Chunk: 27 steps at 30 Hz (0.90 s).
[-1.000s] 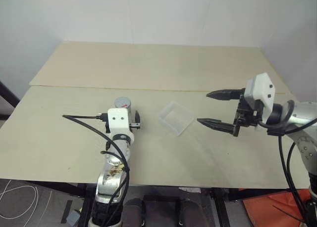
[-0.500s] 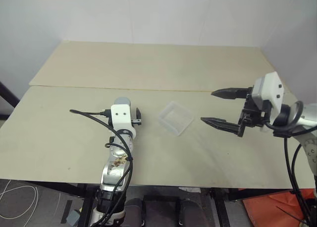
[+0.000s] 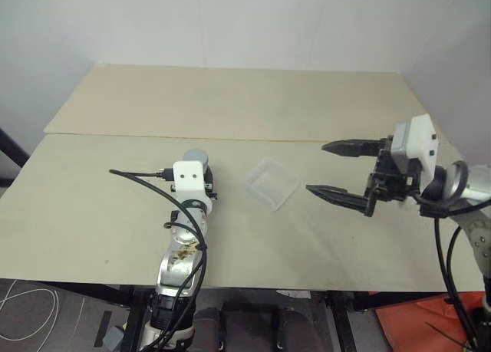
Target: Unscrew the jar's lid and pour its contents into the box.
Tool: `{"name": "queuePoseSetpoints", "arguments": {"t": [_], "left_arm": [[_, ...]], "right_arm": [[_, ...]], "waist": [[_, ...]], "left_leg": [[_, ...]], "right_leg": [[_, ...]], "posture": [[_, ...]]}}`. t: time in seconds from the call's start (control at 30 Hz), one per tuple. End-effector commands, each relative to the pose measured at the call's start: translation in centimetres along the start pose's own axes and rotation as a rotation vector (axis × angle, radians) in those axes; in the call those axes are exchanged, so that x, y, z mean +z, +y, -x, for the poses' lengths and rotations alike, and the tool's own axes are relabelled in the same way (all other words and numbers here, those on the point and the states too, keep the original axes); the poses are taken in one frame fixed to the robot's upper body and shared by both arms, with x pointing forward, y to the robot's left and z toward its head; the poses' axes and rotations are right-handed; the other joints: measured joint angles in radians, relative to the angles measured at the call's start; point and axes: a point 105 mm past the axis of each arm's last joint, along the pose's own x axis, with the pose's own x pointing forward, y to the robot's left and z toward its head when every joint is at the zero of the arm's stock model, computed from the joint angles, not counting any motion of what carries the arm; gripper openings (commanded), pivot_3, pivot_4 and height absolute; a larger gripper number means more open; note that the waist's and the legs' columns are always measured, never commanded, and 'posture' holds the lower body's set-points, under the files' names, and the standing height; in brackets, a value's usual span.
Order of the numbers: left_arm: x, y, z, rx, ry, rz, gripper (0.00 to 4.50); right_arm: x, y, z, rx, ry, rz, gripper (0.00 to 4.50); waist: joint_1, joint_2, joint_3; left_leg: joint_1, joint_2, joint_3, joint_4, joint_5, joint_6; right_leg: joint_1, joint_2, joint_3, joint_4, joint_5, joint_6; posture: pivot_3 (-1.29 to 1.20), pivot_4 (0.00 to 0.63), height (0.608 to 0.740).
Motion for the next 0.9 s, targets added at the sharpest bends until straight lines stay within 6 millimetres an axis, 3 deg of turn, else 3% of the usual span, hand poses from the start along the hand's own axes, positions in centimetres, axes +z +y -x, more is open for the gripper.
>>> {"name": "queuePoseSetpoints", "arguments": {"t": [0.03, 0.2, 0.37, 0.47, 0.67, 0.9], "left_arm": [[3.6, 1.5, 0.1, -0.149, -0.133, -0.039, 1.93], [6.5, 3.8, 1.1, -0.544, -0.147, -0.085, 1.93], [8.4, 4.0, 3.8, -0.972, -0.083, -0.092, 1.93], [9.8, 3.4, 4.2, -1.131, -0.130, -0.101, 1.93], [10.4, 0.7, 3.6, -1.341, -0.159, -0.166, 1.93], [10.5, -2.1, 3.7, -1.479, -0.193, -0.179, 1.93]], "right_arm": [[1.4, 0.0, -0.7, 0.006, -0.055, 0.032, 4.50], [1.9, -0.7, -2.4, 0.030, -0.101, 0.009, 4.50], [3.2, -1.1, -5.5, 0.105, -0.168, -0.019, 4.50], [4.4, -0.9, -7.3, 0.168, -0.209, -0.031, 4.50], [6.0, -0.1, -10.1, 0.248, -0.246, -0.040, 4.50], [6.2, 0.4, -11.8, 0.266, -0.237, -0.040, 4.50]], "waist": [[-0.007, 0.000, 0.000], [-0.011, 0.000, 0.000], [-0.019, 0.000, 0.000], [-0.013, 0.000, 0.000], [-0.008, 0.000, 0.000], [-0.011, 0.000, 0.000]], "left_leg": [[0.000, 0.000, 0.000, 0.000, 0.000, 0.000], [0.000, 0.001, 0.000, 0.000, 0.001, -0.001], [0.000, 0.001, 0.001, 0.000, 0.001, -0.001], [0.000, 0.001, 0.001, 0.000, 0.001, -0.001], [-0.001, -0.001, 0.001, 0.000, 0.000, -0.001], [-0.002, -0.001, 0.001, 0.000, 0.000, 0.000]], "right_leg": [[-0.001, 0.001, 0.000, 0.001, 0.000, 0.000], [-0.001, 0.001, 0.000, 0.002, 0.000, -0.001], [-0.001, 0.001, 0.000, 0.001, 0.000, -0.001], [-0.001, 0.001, -0.001, 0.001, 0.000, 0.000], [-0.001, 0.001, -0.002, 0.000, 0.000, 0.000], [-0.001, 0.002, -0.002, 0.003, 0.000, 0.000]], "posture": [[0.00, 0.150, 0.740], [0.00, 0.150, 0.740], [0.00, 0.150, 0.740], [0.00, 0.150, 0.740], [0.00, 0.150, 0.740], [0.00, 0.150, 0.740]]}}
